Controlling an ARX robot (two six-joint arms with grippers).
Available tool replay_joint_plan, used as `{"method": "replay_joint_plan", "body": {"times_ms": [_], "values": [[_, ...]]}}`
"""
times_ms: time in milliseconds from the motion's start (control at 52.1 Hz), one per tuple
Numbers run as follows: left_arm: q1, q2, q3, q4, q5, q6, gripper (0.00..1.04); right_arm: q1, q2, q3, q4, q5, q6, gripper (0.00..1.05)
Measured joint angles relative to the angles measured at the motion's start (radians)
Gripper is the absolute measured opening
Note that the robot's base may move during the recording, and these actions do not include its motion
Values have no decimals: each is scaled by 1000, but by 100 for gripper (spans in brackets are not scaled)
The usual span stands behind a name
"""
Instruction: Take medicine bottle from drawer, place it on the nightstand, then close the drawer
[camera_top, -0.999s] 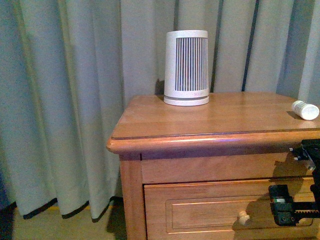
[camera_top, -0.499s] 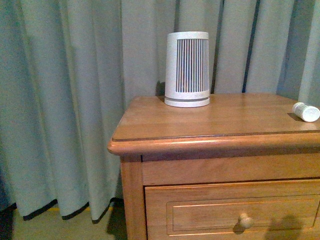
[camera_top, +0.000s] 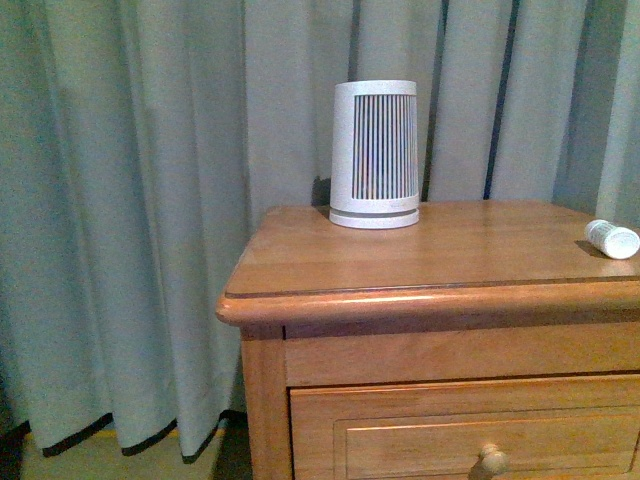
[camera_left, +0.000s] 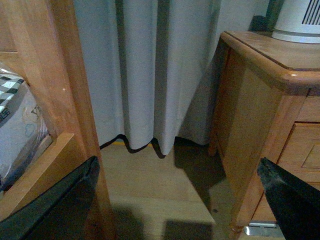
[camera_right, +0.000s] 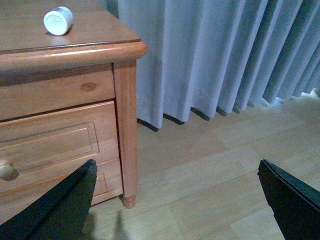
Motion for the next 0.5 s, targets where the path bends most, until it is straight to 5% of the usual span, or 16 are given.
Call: {"method": "replay_joint_plan", "body": {"times_ms": [115,211,250,423,499], "values": [[0,0,0,0,0,0,98,0,-1,0,0,0,0,98],[0,0,0,0,1,0,98,-25,-72,-63,125,-385,-13,80],[0,0,0,0,1,0,98,-24,-88,-66,129,-469,-20,73],[0,0,0,0,0,0,98,-26,-140,-94,106,-501,-24,32],[0,0,0,0,0,0,98,-26,-264,-118,-18,-502,-26,14]]}}
